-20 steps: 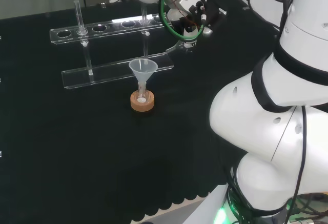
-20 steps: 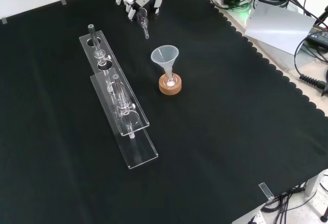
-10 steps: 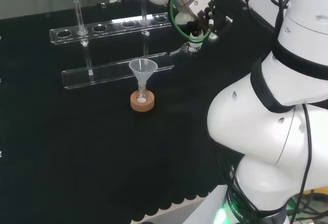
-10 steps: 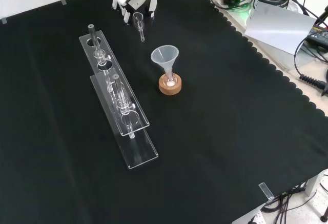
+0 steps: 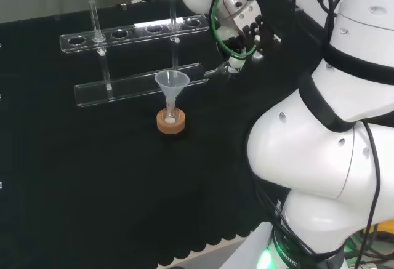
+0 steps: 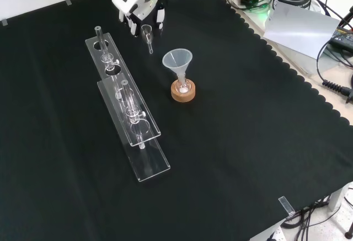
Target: Put the weighing funnel back on the table.
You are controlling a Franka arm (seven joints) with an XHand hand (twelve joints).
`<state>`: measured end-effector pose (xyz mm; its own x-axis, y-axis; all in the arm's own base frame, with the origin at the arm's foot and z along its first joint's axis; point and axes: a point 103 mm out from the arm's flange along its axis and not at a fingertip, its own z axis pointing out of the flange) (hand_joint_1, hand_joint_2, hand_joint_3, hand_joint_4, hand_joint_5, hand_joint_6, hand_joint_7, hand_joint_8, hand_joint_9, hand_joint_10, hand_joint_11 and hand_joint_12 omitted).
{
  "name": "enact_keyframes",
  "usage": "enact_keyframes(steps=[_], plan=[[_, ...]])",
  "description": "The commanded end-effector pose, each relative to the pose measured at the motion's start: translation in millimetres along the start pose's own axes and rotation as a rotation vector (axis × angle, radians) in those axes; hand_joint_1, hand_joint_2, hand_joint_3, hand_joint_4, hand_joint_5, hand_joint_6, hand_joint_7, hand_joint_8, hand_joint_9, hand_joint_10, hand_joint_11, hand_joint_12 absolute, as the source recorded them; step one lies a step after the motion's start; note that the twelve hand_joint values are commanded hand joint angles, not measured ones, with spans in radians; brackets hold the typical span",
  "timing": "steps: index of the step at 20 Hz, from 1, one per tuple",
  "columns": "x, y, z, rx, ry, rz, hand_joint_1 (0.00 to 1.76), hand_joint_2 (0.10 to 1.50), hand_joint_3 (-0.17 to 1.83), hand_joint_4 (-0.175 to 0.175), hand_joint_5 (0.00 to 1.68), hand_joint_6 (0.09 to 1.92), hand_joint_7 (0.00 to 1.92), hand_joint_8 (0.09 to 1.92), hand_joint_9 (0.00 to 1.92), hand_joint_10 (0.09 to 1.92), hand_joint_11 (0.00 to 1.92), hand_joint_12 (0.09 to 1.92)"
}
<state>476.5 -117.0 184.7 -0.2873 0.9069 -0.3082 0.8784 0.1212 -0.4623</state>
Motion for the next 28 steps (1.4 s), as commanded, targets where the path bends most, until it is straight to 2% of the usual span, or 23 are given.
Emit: enact_keyframes(steps=[1, 7, 8, 9, 10, 12, 15, 16, 17, 18, 19, 20, 22, 28], plan=[[9.5, 28.8, 22.6, -0.023, 0.067, -0.030, 1.26, 0.99, 0.03, 0.072, 1.20, 0.69, 1.29, 0.48, 1.41, 0.09, 0.93, 0.94], [9.9, 40.3, 40.8, -0.017, 0.109, -0.036, 1.26, 0.99, 0.03, 0.072, 1.20, 0.69, 1.29, 0.48, 1.41, 0.09, 0.93, 0.94], [10.9, 41.8, 43.5, -0.017, 0.113, -0.035, 1.27, 1.00, 0.03, -0.018, 1.19, 0.69, 1.26, 0.55, 1.41, 0.09, 0.92, 0.95], [11.4, 43.1, 46.3, -0.017, 0.119, -0.035, 1.27, 1.01, 0.02, -0.089, 1.17, 0.71, 1.22, 0.62, 1.41, 0.09, 0.91, 0.96], [11.9, 44.1, 49.0, -0.019, 0.126, -0.035, 1.28, 1.02, 0.02, -0.132, 1.16, 0.72, 1.20, 0.66, 1.40, 0.09, 0.91, 0.97], [12.5, 45.5, 53.8, -0.021, 0.135, -0.036, 1.28, 1.02, 0.02, -0.166, 1.15, 0.73, 1.18, 0.70, 1.40, 0.09, 0.90, 0.98], [12.3, 46.9, 60.0, -0.015, 0.146, -0.033, 1.28, 1.03, 0.02, -0.175, 1.15, 0.74, 1.18, 0.71, 1.40, 0.09, 0.90, 0.98], [12.7, 47.2, 62.0, -0.013, 0.149, -0.034, 1.28, 1.03, 0.02, -0.175, 1.14, 0.74, 1.18, 0.71, 1.40, 0.09, 0.90, 0.98], [12.8, 47.4, 64.2, -0.012, 0.154, -0.036, 1.27, 1.02, 0.02, -0.089, 1.15, 0.74, 1.20, 0.66, 1.40, 0.09, 0.90, 0.99], [13.1, 47.7, 65.9, -0.010, 0.161, -0.036, 1.26, 1.02, 0.01, -0.018, 1.16, 0.75, 1.22, 0.62, 1.40, 0.09, 0.90, 0.99], [13.3, 47.9, 67.5, -0.009, 0.168, -0.037, 1.26, 1.02, 0.01, 0.025, 1.17, 0.75, 1.23, 0.60, 1.41, 0.09, 0.90, 0.99], [13.7, 48.2, 68.7, -0.008, 0.172, -0.039, 1.25, 1.01, 0.01, 0.047, 1.17, 0.75, 1.23, 0.58, 1.41, 0.09, 0.90, 0.99], [16.4, 48.8, 71.5, -0.006, 0.176, -0.041, 1.25, 1.01, 0.01, 0.064, 1.17, 0.75, 1.24, 0.57, 1.41, 0.09, 0.90, 0.99], [14.9, 47.5, 78.2, -0.008, 0.191, -0.040, 1.25, 1.01, 0.01, 0.068, 1.17, 0.75, 1.24, 0.57, 1.41, 0.09, 0.90, 0.99]])
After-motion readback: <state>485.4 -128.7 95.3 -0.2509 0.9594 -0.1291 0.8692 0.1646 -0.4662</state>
